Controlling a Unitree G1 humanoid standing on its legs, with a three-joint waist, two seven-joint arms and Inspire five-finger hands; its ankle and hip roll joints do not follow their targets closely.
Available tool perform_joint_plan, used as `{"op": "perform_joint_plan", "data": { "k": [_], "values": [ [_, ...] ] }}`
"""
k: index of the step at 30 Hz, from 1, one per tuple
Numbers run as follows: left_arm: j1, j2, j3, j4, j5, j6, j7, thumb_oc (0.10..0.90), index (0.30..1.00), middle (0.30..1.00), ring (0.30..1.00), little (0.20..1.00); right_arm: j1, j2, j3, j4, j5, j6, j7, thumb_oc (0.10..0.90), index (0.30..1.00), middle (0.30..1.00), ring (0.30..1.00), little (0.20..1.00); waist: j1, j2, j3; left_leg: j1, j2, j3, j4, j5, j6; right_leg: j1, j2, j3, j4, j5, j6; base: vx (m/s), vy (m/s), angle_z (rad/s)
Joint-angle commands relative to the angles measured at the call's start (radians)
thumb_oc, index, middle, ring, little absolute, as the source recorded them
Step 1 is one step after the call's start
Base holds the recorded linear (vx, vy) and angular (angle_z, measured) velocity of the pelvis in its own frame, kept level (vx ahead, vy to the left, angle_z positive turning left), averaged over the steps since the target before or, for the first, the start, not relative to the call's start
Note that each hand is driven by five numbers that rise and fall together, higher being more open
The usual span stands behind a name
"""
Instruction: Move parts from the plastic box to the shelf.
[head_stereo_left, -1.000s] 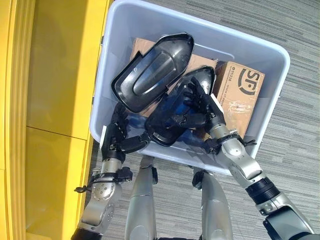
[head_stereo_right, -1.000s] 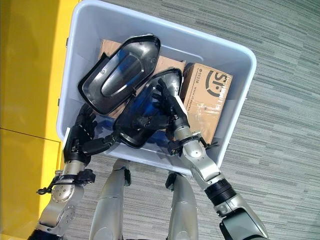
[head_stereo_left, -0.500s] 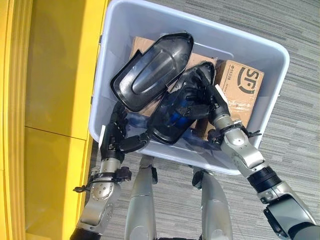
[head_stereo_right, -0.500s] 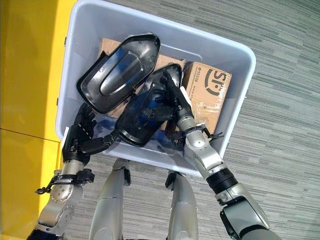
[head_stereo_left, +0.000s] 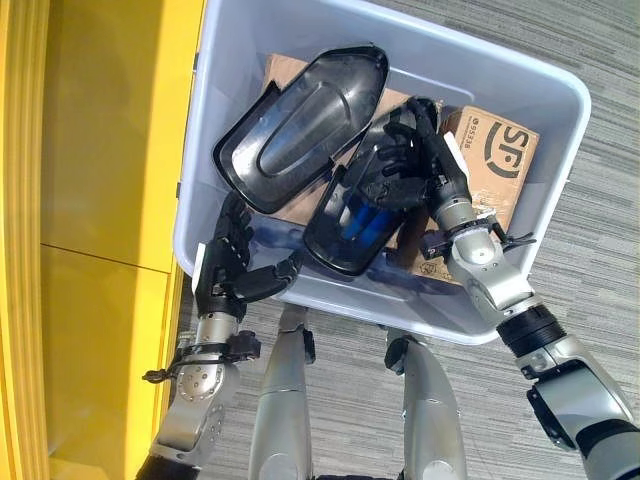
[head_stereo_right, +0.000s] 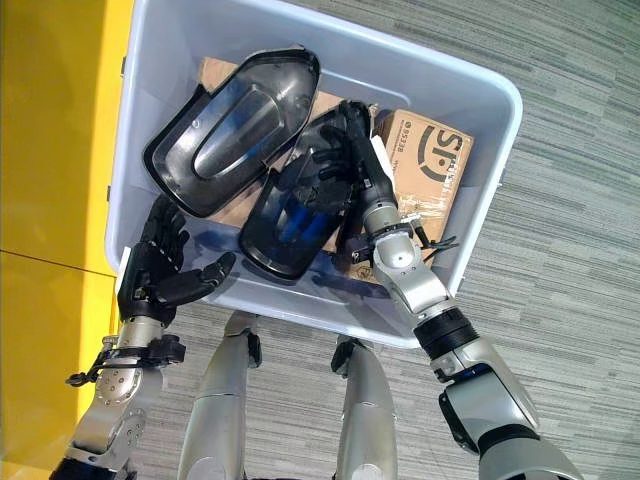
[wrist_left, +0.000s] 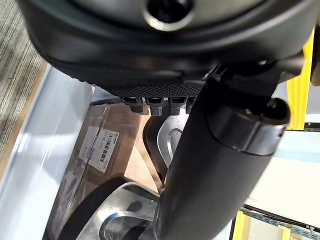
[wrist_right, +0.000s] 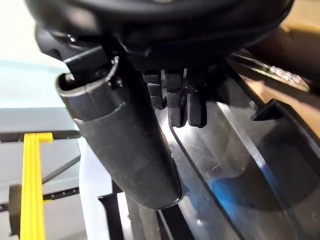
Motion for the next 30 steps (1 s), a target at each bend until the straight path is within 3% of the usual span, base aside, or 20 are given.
{"op": "perform_joint_plan", "data": {
  "k": [1, 13, 30],
  "values": [
    [0.065, 0.03, -0.068, -0.008, -0.038, 0.024, -0.017, 0.9, 1.0, 1.0, 1.0, 1.0, -0.149, -0.051, 0.022, 0.0, -0.062, -0.054, -0.003, 0.9, 1.0, 1.0, 1.0, 1.0, 0.014, 0.021, -0.008, -0.015, -0.002, 0.04, 0.041, -0.1, 0.002, 0.067, -0.033, -0.004, -0.047, -0.022, 0.07, 0.0, 0.0, 0.0],
    [0.057, 0.042, -0.075, -0.018, -0.042, 0.011, -0.027, 0.9, 1.0, 1.0, 1.0, 1.0, -0.223, -0.102, 0.055, -0.025, -0.177, -0.055, -0.005, 0.9, 1.0, 1.0, 1.0, 1.0, 0.021, 0.024, -0.008, -0.026, -0.001, 0.036, 0.048, -0.103, 0.002, 0.06, -0.032, -0.011, -0.038, -0.026, 0.071, 0.0, 0.0, 0.0],
    [0.049, 0.051, -0.084, -0.023, -0.056, -0.005, -0.037, 0.9, 1.0, 1.0, 1.0, 1.0, -0.35, -0.149, 0.112, 0.023, -0.239, -0.062, -0.016, 0.9, 1.0, 1.0, 1.0, 1.0, 0.026, 0.031, -0.008, -0.031, -0.004, 0.039, 0.036, -0.096, 0.001, 0.048, -0.032, -0.001, -0.04, -0.024, 0.074, 0.0, 0.0, 0.0]
  ]
}}
